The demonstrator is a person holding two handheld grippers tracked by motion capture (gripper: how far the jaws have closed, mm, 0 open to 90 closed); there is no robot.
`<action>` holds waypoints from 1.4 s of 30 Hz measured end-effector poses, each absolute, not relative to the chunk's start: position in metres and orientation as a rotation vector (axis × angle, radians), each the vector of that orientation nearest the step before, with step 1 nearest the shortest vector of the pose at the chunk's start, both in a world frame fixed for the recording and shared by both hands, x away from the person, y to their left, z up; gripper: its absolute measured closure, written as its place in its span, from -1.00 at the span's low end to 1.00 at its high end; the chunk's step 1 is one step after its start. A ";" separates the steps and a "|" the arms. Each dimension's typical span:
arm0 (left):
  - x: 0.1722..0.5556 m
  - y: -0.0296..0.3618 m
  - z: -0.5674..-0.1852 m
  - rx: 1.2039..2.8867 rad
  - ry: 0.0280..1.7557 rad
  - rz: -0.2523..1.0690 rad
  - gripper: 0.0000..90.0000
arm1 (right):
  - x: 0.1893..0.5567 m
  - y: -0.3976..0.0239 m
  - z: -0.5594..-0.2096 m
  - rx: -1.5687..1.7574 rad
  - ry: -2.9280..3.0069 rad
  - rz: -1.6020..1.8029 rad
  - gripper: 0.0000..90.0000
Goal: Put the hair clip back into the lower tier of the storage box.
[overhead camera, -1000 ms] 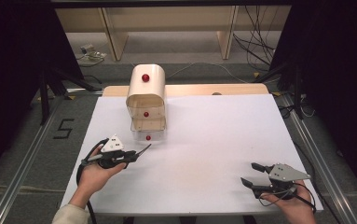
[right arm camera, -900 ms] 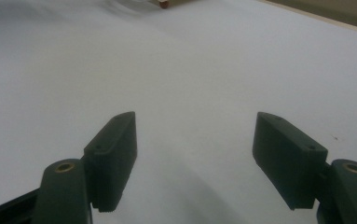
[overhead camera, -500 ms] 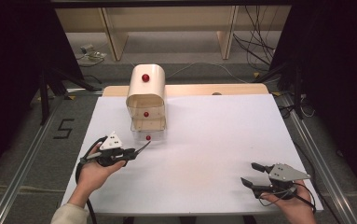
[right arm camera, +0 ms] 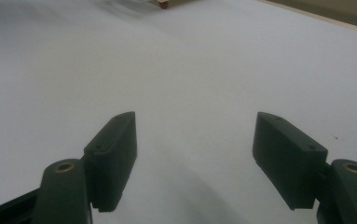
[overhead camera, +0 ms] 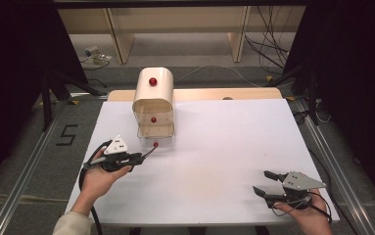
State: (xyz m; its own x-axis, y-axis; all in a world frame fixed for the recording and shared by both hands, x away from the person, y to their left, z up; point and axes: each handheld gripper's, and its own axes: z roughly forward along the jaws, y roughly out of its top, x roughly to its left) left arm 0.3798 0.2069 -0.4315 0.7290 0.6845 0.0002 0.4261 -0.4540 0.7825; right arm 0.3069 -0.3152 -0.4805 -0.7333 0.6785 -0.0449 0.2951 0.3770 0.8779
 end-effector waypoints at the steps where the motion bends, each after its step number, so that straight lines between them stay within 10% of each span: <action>1: 0.380 0.207 -0.431 2.117 0.836 0.404 0.71 | 0.307 -0.315 -0.480 0.844 2.243 1.307 -0.30; 42: 0.391 0.203 -0.414 2.095 0.846 0.422 0.71 | 0.307 -0.315 -0.480 0.837 2.249 1.302 -0.30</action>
